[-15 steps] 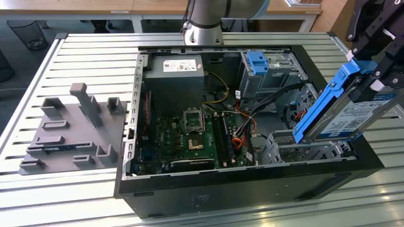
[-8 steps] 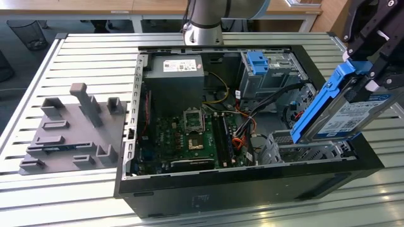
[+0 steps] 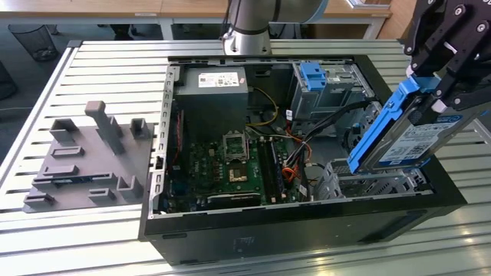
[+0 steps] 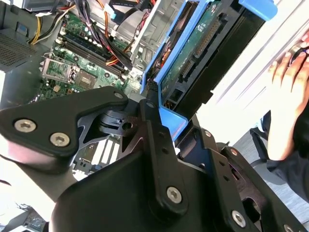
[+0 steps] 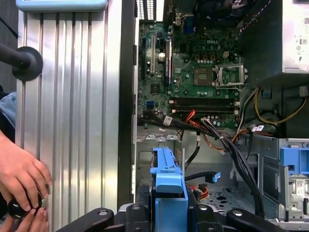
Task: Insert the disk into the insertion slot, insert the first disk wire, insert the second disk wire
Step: 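Insert the disk into the insertion slot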
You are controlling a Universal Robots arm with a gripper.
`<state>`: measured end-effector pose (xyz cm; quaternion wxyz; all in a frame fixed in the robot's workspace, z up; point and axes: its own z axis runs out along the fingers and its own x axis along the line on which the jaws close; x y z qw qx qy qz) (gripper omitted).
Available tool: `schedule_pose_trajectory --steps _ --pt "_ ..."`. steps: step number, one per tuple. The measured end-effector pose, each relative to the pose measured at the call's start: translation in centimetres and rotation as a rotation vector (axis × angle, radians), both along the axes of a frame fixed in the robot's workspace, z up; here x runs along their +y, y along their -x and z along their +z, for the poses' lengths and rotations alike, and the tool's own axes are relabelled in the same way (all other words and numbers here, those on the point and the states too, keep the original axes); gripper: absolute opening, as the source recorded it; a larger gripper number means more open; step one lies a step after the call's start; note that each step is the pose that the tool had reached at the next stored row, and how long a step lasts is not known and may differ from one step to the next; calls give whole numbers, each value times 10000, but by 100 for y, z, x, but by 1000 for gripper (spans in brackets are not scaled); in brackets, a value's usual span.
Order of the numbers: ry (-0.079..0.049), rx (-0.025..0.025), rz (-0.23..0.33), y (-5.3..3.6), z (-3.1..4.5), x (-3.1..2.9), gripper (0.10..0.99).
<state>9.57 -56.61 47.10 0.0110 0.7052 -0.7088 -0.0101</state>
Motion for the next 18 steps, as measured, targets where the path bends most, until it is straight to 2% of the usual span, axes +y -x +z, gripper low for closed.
schedule_pose_trajectory --steps 7,18 --pt "-1 0 214 7 -76 45 365" --pt "-1 0 218 22 -142 104 365"
